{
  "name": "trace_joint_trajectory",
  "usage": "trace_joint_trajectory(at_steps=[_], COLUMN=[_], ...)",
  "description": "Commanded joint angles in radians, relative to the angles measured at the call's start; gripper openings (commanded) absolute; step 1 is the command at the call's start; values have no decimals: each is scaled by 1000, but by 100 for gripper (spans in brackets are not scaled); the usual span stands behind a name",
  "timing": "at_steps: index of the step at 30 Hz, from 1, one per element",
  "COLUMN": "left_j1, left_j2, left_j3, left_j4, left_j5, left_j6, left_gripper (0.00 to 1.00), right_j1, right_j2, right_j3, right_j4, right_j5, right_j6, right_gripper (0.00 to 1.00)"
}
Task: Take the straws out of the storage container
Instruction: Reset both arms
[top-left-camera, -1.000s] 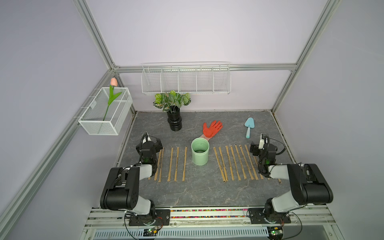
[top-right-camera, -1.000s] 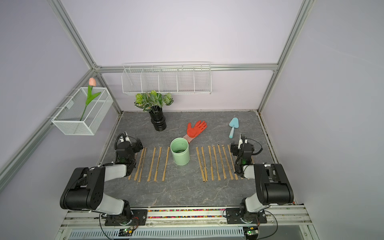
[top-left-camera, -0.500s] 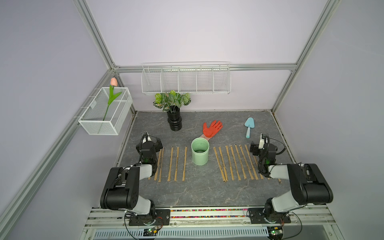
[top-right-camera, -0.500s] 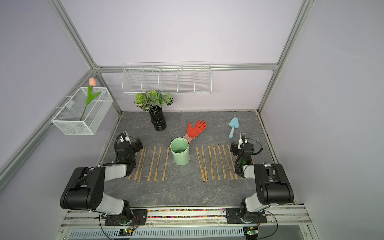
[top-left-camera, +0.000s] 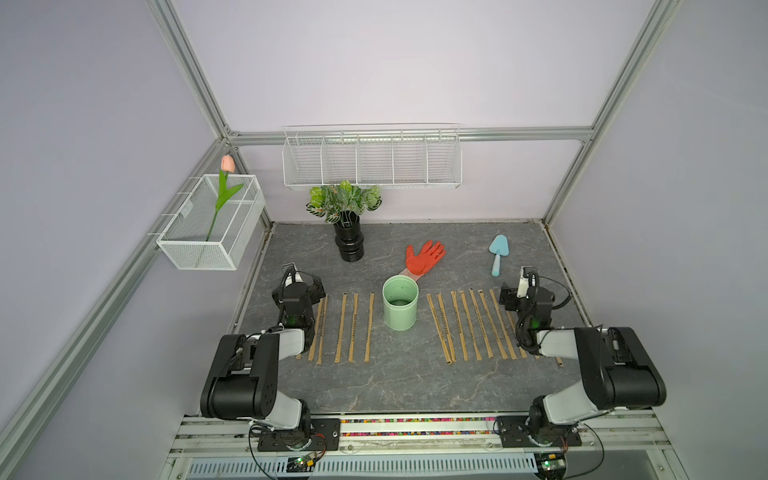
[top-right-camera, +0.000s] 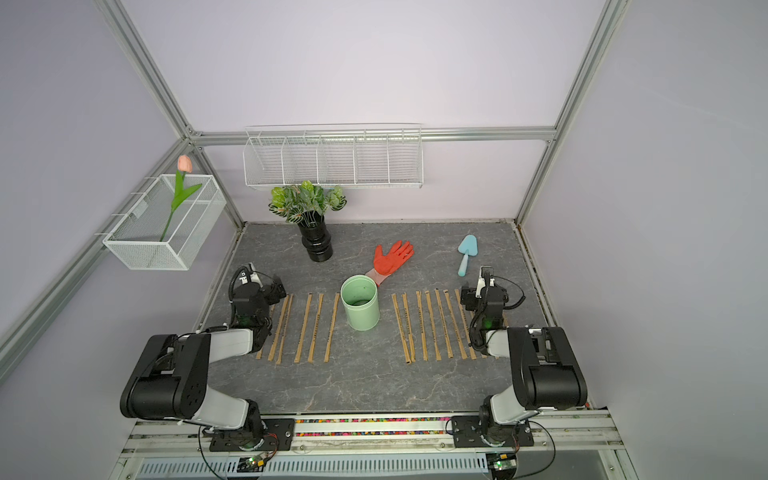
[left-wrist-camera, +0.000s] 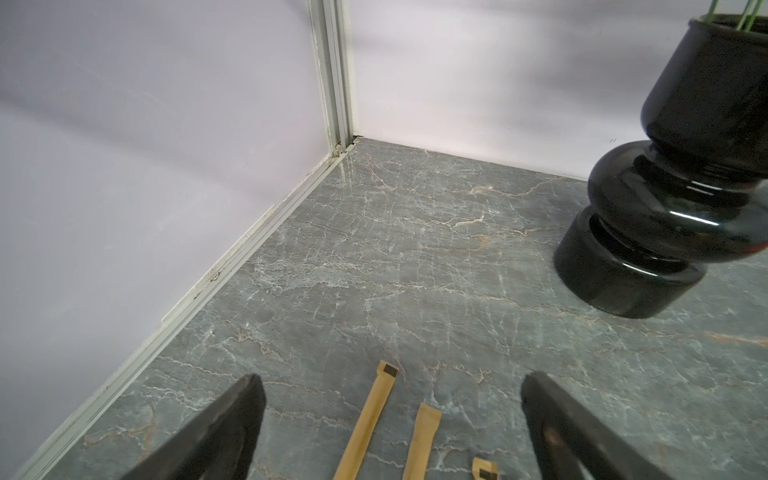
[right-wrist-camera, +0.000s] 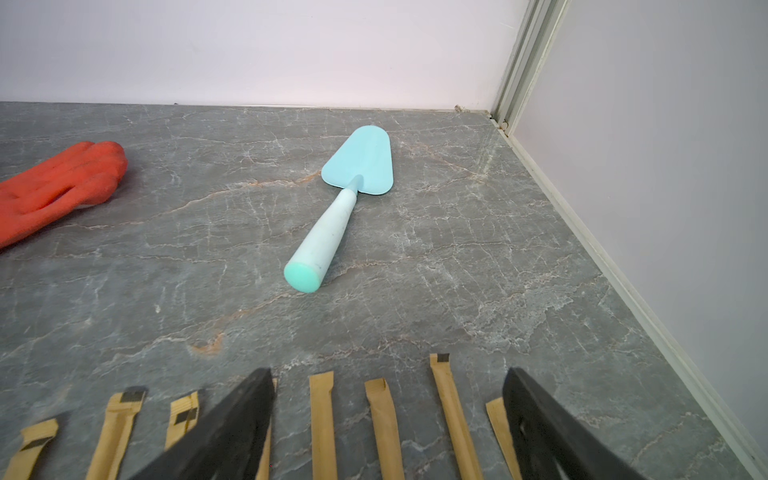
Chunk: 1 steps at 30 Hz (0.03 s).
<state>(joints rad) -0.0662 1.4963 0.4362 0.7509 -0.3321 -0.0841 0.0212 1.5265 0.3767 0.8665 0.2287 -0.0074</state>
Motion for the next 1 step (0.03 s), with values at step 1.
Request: trace_joint_trajectory(at_steps=[1], left_j1=[0], left_j2=[15], left_j3=[-12], left_j4=[24], left_j5=[10], left_j6=[20], left_gripper=[99], right_j1=[-3], right_j2=[8], right_j3=[-13], right_j4=[39], right_j5=[-15], right_j6=[3], right_gripper=[89])
